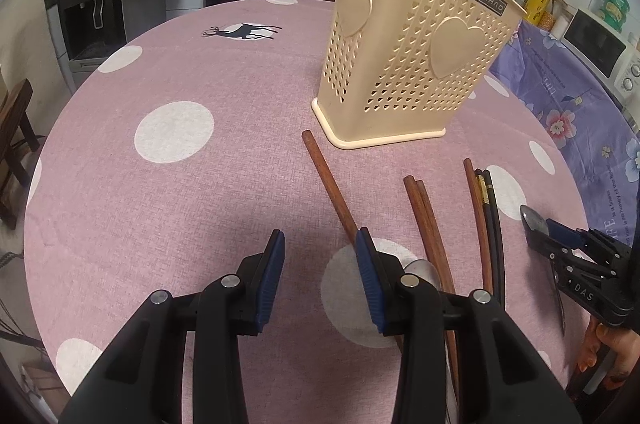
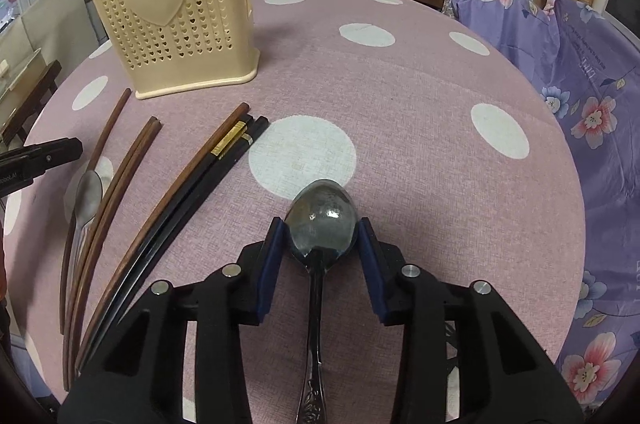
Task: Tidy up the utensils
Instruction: 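Lift the silver spoon with the right tool while the left tool grasps a wooden chopstick, then carry both to the basket, left tool dropping the chopstick in while right holds spoon above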
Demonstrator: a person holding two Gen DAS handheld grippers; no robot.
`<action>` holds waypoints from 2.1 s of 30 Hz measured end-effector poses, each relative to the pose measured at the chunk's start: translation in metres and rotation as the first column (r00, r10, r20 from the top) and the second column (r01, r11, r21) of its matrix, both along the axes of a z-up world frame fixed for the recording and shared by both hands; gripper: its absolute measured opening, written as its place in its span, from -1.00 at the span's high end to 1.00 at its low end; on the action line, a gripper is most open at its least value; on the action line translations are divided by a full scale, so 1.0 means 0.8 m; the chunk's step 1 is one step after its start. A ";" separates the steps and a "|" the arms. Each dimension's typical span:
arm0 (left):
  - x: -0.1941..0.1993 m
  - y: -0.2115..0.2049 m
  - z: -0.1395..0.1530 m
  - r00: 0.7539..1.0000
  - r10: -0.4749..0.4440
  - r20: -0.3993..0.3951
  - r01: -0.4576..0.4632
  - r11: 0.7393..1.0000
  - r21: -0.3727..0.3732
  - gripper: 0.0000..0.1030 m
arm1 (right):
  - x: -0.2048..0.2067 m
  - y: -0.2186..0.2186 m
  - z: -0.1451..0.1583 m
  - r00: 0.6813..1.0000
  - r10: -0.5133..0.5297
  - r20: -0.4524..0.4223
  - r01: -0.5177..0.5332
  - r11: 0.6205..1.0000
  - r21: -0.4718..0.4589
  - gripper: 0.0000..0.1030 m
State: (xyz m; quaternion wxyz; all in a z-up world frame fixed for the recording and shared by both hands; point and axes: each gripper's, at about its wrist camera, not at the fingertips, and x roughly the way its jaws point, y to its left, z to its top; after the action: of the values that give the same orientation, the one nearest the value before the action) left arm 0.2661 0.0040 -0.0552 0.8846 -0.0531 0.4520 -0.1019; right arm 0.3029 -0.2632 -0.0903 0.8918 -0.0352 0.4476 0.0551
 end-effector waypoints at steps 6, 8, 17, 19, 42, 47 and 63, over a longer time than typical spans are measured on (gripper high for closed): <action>0.000 -0.006 -0.001 1.000 -0.018 -0.003 0.018 1.000 0.006 0.27 | -0.003 -0.009 0.000 1.000 -0.006 0.015 0.005 0.998 0.063 0.27; 0.000 -0.006 -0.001 1.000 -0.017 -0.004 0.017 1.000 0.004 0.27 | -0.006 -0.017 0.005 0.999 -0.018 0.039 0.013 0.993 0.114 0.27; 0.003 -0.003 -0.003 1.000 -0.004 -0.015 0.004 1.000 -0.003 0.27 | -0.050 -0.041 0.081 0.968 -0.057 0.245 -0.004 0.970 0.242 0.26; 0.002 -0.005 -0.002 1.000 -0.006 -0.013 0.006 1.000 0.001 0.27 | -0.059 -0.045 0.094 0.959 -0.062 0.277 -0.014 0.965 0.263 0.27; 0.071 -0.049 -0.004 0.996 0.066 -0.060 -0.056 0.986 0.155 0.79 | -0.078 -0.042 0.098 0.939 -0.093 0.331 0.011 0.970 0.241 0.27; 0.068 -0.055 -0.005 0.998 0.055 -0.034 -0.047 0.979 0.201 0.80 | -0.074 -0.045 0.095 0.941 -0.103 0.321 0.021 0.969 0.248 0.27; 0.031 -0.011 0.059 0.996 0.023 0.084 -0.023 1.000 0.000 0.85 | -0.074 -0.046 0.096 0.932 -0.115 0.343 0.026 0.967 0.254 0.27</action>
State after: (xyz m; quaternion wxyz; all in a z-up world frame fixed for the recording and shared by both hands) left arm 0.2909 -0.0046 -0.0079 0.9041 -0.0532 0.4136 -0.0936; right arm 0.2436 -0.3001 -0.0133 0.9568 0.0822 0.2698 0.0704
